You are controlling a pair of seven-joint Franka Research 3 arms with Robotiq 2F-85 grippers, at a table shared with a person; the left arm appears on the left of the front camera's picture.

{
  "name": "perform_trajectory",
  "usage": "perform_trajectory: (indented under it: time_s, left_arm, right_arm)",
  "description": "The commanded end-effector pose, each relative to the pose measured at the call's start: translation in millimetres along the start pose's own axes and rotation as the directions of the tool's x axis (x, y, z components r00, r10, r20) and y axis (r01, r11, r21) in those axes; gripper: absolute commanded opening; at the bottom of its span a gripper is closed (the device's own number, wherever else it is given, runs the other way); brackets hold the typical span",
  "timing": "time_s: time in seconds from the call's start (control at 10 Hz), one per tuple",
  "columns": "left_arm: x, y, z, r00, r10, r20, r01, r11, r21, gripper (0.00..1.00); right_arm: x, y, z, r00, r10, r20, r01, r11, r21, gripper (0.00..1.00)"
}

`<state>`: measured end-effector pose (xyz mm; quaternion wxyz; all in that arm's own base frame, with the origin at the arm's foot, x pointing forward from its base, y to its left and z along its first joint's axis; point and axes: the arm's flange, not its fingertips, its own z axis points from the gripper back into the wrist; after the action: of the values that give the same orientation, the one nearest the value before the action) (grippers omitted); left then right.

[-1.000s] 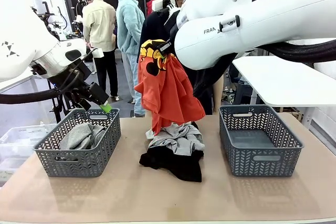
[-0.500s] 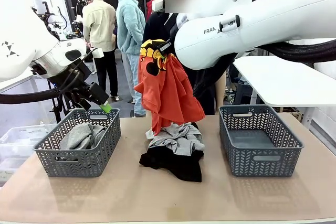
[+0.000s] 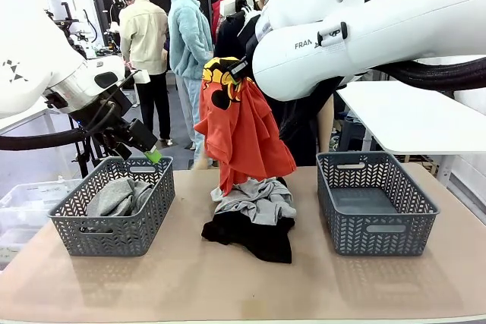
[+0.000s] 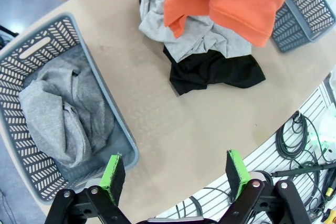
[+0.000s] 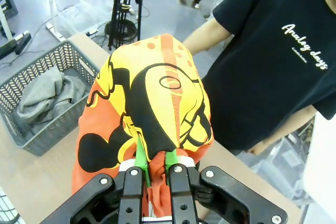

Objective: Sort the tops and bottoms.
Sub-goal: Sort the clothes according to human instructions.

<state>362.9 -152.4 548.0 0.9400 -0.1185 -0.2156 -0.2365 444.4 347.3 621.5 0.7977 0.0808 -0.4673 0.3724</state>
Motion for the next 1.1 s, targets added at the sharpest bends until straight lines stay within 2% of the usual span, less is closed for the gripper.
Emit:
perform_trajectory:
  time_s: [0.0, 1.0]
  left_arm:
    - [0.1, 0.9, 1.1, 1.000, -0.002, -0.004, 0.002, 1.000, -0.003, 1.00]
    - [0.1, 0.9, 1.1, 1.000, -0.002, -0.004, 0.002, 1.000, -0.003, 1.00]
  right_arm:
    - [6.5, -2.1, 1.1, 1.000, -0.003, 0.007, 0.003, 1.000, 0.002, 0.00]
    - [6.5, -2.1, 1.1, 1.000, -0.003, 0.007, 0.003, 1.000, 0.002, 0.00]
